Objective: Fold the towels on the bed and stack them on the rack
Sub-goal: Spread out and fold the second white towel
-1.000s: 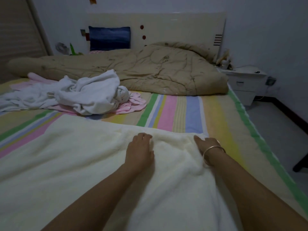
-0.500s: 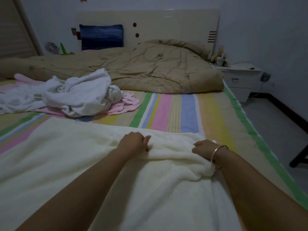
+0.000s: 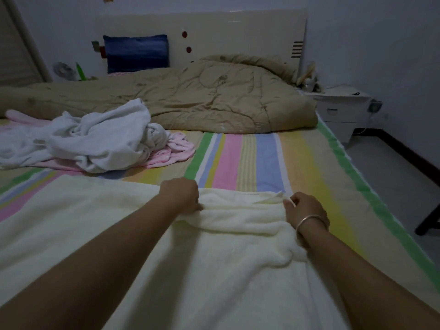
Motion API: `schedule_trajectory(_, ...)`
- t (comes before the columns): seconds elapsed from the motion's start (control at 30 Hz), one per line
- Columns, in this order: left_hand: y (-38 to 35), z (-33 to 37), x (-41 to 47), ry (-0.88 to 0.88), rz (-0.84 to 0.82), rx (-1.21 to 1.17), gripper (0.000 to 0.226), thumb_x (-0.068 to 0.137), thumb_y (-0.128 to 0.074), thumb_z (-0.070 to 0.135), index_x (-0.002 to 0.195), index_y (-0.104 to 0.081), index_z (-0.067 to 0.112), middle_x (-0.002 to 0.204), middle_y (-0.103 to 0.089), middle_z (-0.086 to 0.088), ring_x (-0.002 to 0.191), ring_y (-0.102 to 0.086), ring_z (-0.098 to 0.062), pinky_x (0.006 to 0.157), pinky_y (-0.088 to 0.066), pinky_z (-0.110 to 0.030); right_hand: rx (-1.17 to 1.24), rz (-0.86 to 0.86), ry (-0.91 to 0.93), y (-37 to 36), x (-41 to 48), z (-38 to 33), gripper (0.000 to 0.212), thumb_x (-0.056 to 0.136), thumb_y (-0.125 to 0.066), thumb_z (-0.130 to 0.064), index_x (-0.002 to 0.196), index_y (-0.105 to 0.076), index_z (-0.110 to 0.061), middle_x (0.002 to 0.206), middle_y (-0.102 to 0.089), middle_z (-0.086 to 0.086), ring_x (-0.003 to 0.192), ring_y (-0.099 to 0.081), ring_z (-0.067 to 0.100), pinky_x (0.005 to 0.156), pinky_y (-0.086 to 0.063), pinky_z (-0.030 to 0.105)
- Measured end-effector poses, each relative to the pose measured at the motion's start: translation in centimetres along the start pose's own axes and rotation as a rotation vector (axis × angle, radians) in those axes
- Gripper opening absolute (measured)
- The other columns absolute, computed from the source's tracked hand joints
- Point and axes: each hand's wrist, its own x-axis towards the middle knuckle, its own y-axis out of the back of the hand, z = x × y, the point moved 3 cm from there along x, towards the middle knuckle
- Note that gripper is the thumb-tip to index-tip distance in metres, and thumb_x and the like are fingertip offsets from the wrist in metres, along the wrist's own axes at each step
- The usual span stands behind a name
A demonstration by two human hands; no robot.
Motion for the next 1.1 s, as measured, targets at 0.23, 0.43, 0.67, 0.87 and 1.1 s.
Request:
schedule_trajectory(0.23, -1.4, 2.5, 0.8, -0.241, -0.080, -0.277, 0.020, 0.086, -0.062, 0.020, 0.097, -0.076, 0.027, 0.098, -0.072, 0.008, 0.087, -0.063, -0.009, 0.075, -0.048, -0.020, 0.210, -0.108, 0.005, -1.9, 1.9, 0.8, 0.018, 0.091, -0.058, -0.036, 0.086, -0.064, -0.020, 0.099, -0.068, 0.010, 0.092, -0.062, 0.031, 0.074, -0.045, 0.030)
schedule_trajectory(0.43, -2.5, 2.1, 1.6, -0.166, -0.263, -0.559, 0.013, 0.088, -0.064, 0.018, 0.094, -0.074, 0.013, 0.087, -0.069, 0.002, 0.068, -0.055, -0.001, 0.067, -0.043, -0.014, 0.413, -0.196, 0.017, -3.4, 3.0, 1.5, 0.013, 0.090, -0.062, -0.028, 0.086, -0.065, -0.016, 0.088, -0.068, 0.006, 0.085, -0.062, 0.024, 0.077, -0.044, 0.029)
schedule_trajectory(0.67, -0.7, 4.3, 4.3, -0.174, 0.334, -0.172, 0.012, 0.086, -0.064, 0.023, 0.095, -0.059, 0.016, 0.093, -0.068, -0.009, 0.090, -0.062, -0.031, 0.069, -0.039, -0.032, 0.614, -0.053, -0.028, -3.9, 5.0, 2.4, 0.015, 0.090, -0.063, -0.019, 0.079, -0.066, -0.009, 0.079, -0.065, 0.010, 0.078, -0.055, 0.019, 0.074, -0.041, 0.029)
schedule_trajectory(0.87, -4.1, 4.8, 6.8, -0.159, 0.112, -0.172, 0.020, 0.089, -0.060, 0.026, 0.106, -0.066, 0.020, 0.114, -0.060, -0.008, 0.107, -0.056, -0.030, 0.085, -0.043, -0.032, 0.689, -0.053, 0.010, -4.0, 6.3, 2.8, 0.019, 0.089, -0.065, -0.012, 0.093, -0.068, 0.006, 0.084, -0.064, 0.010, 0.078, -0.053, 0.016, 0.058, -0.042, 0.010)
schedule_trajectory(1.1, -2.3, 5.0, 8.4, -0.149, -0.028, -0.228, 0.019, 0.086, -0.066, 0.018, 0.105, -0.069, 0.015, 0.110, -0.067, -0.007, 0.104, -0.061, -0.026, 0.080, -0.043, -0.023, 0.731, -0.001, 0.051, -4.3, 7.3, 3.0, 0.014, 0.088, -0.066, -0.013, 0.091, -0.070, 0.000, 0.083, -0.064, 0.008, 0.078, -0.054, 0.015, 0.059, -0.042, 0.014)
